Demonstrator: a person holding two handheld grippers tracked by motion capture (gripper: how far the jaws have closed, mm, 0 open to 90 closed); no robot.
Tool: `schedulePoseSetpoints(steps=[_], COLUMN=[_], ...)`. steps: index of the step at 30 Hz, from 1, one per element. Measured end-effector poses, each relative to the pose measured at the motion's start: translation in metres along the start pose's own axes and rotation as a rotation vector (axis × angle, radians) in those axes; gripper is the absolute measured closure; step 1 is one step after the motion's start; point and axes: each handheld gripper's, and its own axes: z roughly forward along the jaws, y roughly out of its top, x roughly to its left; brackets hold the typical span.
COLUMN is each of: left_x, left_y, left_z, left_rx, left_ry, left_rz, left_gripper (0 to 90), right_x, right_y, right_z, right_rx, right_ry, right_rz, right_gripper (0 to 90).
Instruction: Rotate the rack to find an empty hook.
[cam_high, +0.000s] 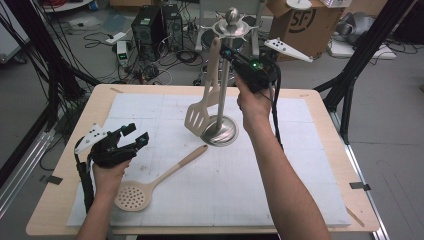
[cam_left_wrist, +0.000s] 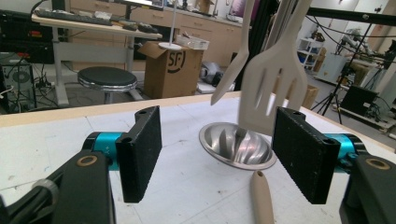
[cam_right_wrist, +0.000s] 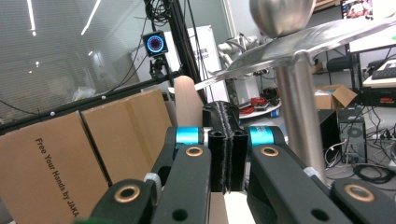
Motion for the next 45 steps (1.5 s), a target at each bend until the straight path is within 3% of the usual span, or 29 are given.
schedulePoseSetpoints(steps=[5,7,15,22,28,45], left_x=[0.0,0.0,0.003,0.003,0.003,0.003], left_y=[0.001,0.001,0.002,0.002,0.001,0.001], left_z=[-0.002,-0.002,-0.005,-0.004,-0.003,-0.004], left_rx=[-0.001,0.009,-0.01,-0.004,0.0,-0.004], left_ry=[0.007,0.024,0.021,0.018,0.022,0.016], left_rz=[-0.002,-0.007,-0.029,-0.028,-0.034,-0.03], left_gripper=[34.0,34.4,34.5,34.5,34.5,34.5], right_x=[-0.002,-0.005,-0.023,-0.037,-0.028,0.0], right_y=[0.001,0.001,0.006,0.021,0.025,0.01], right_z=[-0.002,-0.008,-0.035,-0.048,-0.042,-0.018], right_rx=[0.012,-0.003,-0.094,-0.163,-0.154,-0.1], right_ry=[0.001,-0.004,-0.049,-0.051,-0.023,0.008], right_rz=[0.004,0.016,0.067,0.096,0.072,0.003], right_gripper=[90.0,90.0,90.0,90.0,90.0,90.0])
